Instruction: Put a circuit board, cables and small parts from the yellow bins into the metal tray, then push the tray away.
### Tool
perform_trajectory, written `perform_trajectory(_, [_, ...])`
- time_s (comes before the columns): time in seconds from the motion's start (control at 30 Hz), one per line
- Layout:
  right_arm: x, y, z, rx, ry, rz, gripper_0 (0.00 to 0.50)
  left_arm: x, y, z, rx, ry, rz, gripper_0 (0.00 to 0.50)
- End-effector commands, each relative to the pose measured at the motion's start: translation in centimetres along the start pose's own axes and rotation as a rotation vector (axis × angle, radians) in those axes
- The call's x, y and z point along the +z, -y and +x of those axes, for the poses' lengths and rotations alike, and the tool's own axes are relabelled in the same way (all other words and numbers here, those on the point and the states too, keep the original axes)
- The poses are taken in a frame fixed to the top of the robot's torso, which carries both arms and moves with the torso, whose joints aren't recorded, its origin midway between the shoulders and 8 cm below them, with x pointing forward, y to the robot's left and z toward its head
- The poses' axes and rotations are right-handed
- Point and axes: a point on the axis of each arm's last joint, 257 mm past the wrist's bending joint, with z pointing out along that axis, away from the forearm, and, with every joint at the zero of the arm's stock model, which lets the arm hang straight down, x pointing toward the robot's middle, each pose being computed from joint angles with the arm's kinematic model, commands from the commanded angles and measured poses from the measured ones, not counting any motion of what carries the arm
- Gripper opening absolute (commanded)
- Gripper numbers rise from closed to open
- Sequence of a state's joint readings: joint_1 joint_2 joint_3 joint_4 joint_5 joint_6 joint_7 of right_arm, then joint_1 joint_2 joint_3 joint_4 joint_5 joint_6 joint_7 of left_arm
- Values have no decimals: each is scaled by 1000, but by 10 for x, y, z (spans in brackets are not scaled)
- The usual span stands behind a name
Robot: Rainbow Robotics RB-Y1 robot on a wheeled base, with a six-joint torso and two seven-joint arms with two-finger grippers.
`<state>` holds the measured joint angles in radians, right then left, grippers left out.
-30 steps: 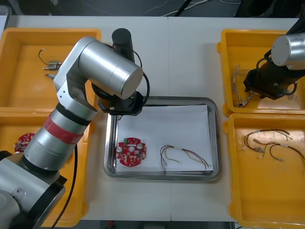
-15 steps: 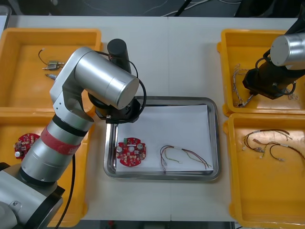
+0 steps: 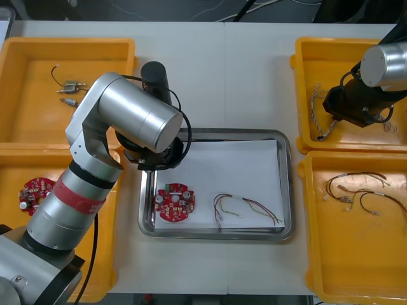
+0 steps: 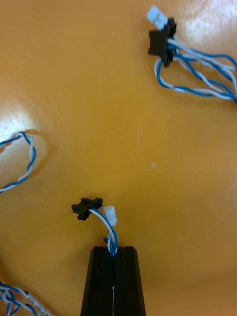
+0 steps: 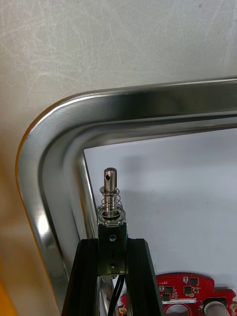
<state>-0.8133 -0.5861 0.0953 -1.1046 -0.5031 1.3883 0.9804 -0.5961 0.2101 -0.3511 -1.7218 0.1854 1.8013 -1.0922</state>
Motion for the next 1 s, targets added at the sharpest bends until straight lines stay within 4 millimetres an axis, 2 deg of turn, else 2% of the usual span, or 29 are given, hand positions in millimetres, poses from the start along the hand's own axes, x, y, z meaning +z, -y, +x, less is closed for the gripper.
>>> perform_trajectory(0.03, [-36, -21, -43, -87, 123, -23, 0, -7, 21, -3, 106, 41, 40, 0])
perform_trajectory(0.37, [-53, -14, -63, -102, 163, -28, 0, -7, 32, 0, 128, 43, 59, 0])
perform_trajectory(0.53, [-65, -8, -79, -121, 198, -10, 0, -5, 36, 2, 137, 42, 60, 0])
perform_trajectory(0.8, [-79, 2, -109, -157, 290, 19, 0, 9, 38, 4, 136, 52, 65, 0])
perform_trajectory(1.0, [-86, 5, -123, -174, 337, 20, 0, 11, 38, 4, 141, 52, 63, 0])
